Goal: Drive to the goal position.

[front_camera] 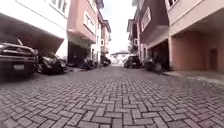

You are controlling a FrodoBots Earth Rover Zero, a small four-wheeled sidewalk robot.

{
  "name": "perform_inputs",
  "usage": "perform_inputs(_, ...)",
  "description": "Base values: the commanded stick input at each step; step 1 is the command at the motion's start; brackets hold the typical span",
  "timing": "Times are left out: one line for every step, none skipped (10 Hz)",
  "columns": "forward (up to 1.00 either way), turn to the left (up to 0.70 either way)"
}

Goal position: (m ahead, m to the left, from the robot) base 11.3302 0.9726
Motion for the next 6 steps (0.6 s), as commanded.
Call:
perform_inputs(0.69, 0.03)
perform_inputs(0.69, 0.03)
perform_inputs(0.69, 0.03)
perform_inputs(0.69, 0.03)
perform_inputs(0.69, 0.03)
perform_inputs(0.69, 0.03)
